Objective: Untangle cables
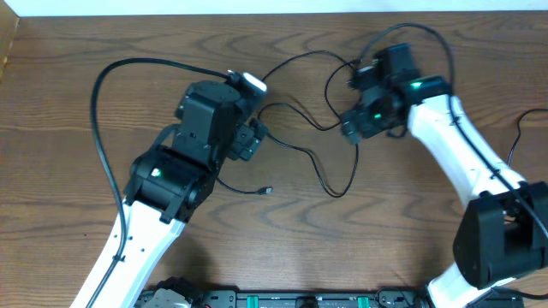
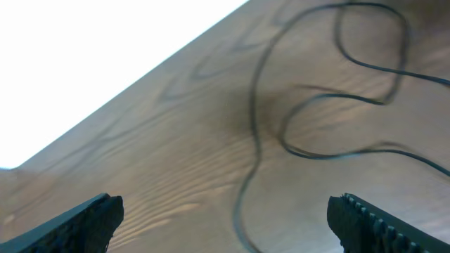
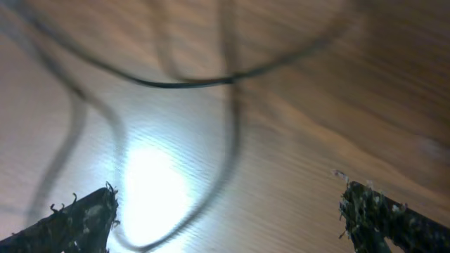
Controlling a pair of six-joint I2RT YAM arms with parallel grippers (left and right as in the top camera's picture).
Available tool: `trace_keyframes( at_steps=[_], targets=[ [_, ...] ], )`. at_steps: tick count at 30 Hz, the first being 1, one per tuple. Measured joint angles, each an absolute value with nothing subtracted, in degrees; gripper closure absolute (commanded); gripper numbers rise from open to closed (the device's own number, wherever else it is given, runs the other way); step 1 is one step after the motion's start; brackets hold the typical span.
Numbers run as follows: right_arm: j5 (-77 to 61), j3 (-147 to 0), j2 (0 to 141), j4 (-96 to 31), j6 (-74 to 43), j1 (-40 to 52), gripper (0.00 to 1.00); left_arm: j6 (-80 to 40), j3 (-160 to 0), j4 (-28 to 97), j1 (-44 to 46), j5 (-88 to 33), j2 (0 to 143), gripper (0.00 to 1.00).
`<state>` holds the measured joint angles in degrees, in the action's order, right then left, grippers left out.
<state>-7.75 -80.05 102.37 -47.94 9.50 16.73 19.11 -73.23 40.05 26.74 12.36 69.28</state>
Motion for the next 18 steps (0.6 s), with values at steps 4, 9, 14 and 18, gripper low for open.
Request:
trace_keyframes(
  at_steps=[4, 9, 14, 18],
  targets=[
    [-8.0, -80.1, 102.4, -48.0, 9.5, 23.2, 0.01, 19.0, -73.3, 40.1, 26.4, 17.2, 70.3, 0.02],
    [-0.1, -80.1, 102.4, -52.4, 9.5, 30.5, 0.01, 18.9, -73.3, 40.8, 25.2, 20.3, 73.3, 0.02],
    [10.5, -79.9, 102.4, -55.0, 13.3, 32.8, 0.01, 18.8, -73.3, 41.5, 25.2, 21.3, 73.9, 0.02],
    [13.6, -79.5, 102.4, -54.1, 19.0, 32.5, 0.01, 18.8, -73.3, 41.6, 25.2, 21.4, 73.9, 0.02]
  ],
)
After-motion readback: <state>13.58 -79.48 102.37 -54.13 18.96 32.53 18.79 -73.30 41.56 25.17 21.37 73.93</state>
